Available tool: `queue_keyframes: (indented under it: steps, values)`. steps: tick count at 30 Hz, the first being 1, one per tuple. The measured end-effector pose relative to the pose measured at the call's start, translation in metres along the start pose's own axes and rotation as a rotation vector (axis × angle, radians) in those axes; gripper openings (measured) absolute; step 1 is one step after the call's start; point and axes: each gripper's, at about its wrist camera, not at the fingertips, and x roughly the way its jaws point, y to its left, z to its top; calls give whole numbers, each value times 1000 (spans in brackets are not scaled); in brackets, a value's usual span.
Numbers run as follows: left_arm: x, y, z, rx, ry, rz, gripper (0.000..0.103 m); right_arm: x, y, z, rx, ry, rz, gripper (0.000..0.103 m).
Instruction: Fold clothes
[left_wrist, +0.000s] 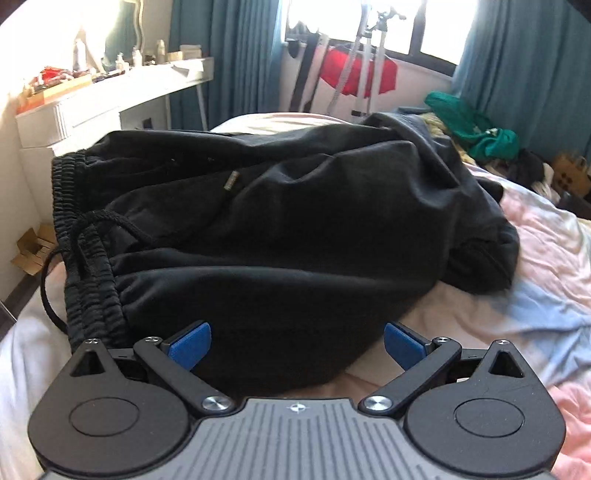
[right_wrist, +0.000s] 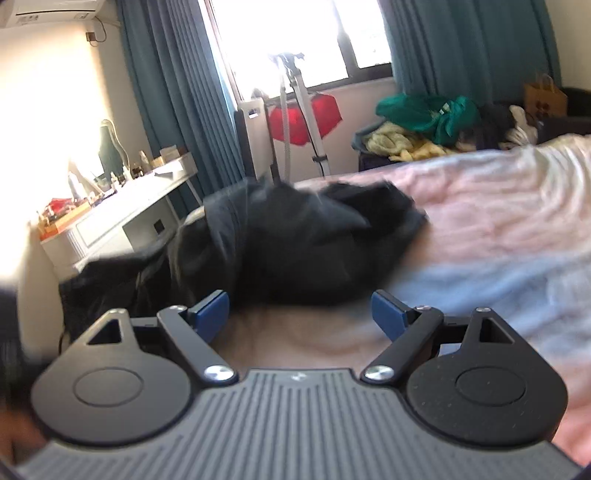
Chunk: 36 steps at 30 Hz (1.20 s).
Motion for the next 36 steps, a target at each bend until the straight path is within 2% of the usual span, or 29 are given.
queue_keyframes:
  steps: [4,6,7,10,13,15,18,20,22,24,27,31,36]
  values:
    - [11,12,3,-9,-5,-3,101,77,50,68,-97,6,47,82]
    - [20,17,5,-13,-3,2,101,127,81,96,-160,50,63,81]
    - [24,18,5,-1,-7,10,101,152,98,110,-198,75,67,77]
    - [38,24,4,0,7,-6,103,232,146,134,-329,190,30,72]
    - [46,27,3,9,10,-41,103,297,182,135,-473,316,21,72]
    - [51,27,1,32,6,-47,103,326,198,126,-583,385,2,69]
    - [62,32,0,10,40,-71,103,361,201,107,-721,530,-80,66]
    - [66,34,1,15,43,-78,103,372,195,94,-781,608,-125,60]
    - [67,35,2,14,49,-82,103,372,187,88,-800,646,-146,33]
    - [68,36,3,12,53,-88,103,362,181,89,-781,626,-161,14]
    - [67,39,5,10,66,-99,103,328,180,101,-741,512,-165,10]
    - [65,42,9,9,78,-115,103,255,165,123,-626,356,-162,9]
    - [58,45,14,1,79,-148,103,136,105,144,-385,164,-212,8]
